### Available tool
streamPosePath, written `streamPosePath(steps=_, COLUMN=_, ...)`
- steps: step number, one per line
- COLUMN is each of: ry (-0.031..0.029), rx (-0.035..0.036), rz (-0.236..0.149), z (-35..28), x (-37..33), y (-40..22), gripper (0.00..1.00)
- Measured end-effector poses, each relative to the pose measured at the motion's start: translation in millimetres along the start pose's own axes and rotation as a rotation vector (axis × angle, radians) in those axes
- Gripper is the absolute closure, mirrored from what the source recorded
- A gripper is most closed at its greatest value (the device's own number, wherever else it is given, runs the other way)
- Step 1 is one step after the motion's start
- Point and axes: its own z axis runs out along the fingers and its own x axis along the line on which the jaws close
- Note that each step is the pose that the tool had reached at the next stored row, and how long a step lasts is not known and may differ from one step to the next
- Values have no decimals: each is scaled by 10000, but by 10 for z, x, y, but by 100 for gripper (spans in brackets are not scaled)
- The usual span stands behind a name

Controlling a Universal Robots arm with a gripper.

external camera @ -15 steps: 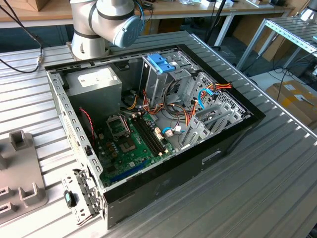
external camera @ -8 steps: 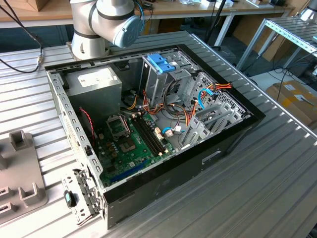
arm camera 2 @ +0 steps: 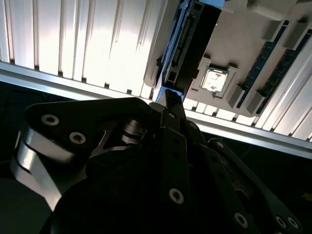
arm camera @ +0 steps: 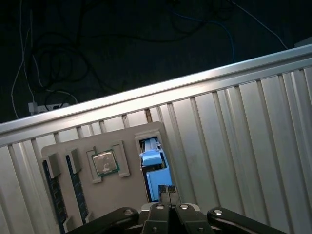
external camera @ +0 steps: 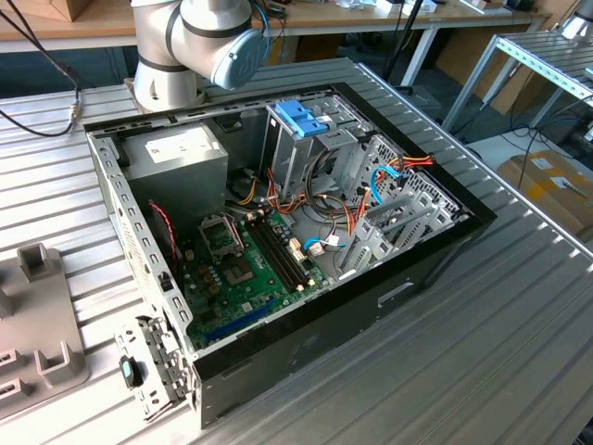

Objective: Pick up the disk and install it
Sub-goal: 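Pick up the disk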

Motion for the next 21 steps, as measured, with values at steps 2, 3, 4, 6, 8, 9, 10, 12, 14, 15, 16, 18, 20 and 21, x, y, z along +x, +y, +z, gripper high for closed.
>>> streamPosePath(steps=2, ry=18, rx=-5, rz=-17, z=-1, x=0, y=1, gripper=89)
streamPosePath(steps=3, ry=22, rx=-4, rz=-17, z=-1, x=0, y=2, gripper=89)
streamPosePath(steps=4, ry=28, rx=-4, rz=-19, z=-1, x=0, y=1, gripper=89)
streamPosePath(steps=6, ry=39, rx=-32, rz=-19, z=1, x=-1, y=1, gripper=89)
streamPosePath(steps=8, ry=83, rx=-203, rz=-20, z=2, x=-1, y=1, gripper=89)
streamPosePath(steps=9, ry=101, rx=-273, rz=-20, z=5, x=0, y=1, gripper=89)
streamPosePath(steps=10, ry=110, rx=-311, rz=-19, z=6, x=-1, y=2, gripper=89)
streamPosePath(steps=12, ry=111, rx=-315, rz=-20, z=5, x=0, y=1, gripper=89)
streamPosePath(steps=14, ry=113, rx=-317, rz=-21, z=4, x=-2, y=-6, gripper=89)
streamPosePath(steps=15, ry=113, rx=-317, rz=-22, z=5, x=-3, y=-14, gripper=89)
streamPosePath(steps=16, ry=113, rx=-319, rz=-21, z=6, x=-6, y=-22, gripper=89)
streamPosePath(steps=18, ry=122, rx=-330, rz=-21, z=8, x=-13, y=-51, gripper=89)
streamPosePath(steps=20, ry=147, rx=-363, rz=-21, z=10, x=-24, y=-114, gripper=89)
streamPosePath(steps=21, ry=155, rx=-374, rz=-21, z=12, x=-27, y=-137, gripper=89)
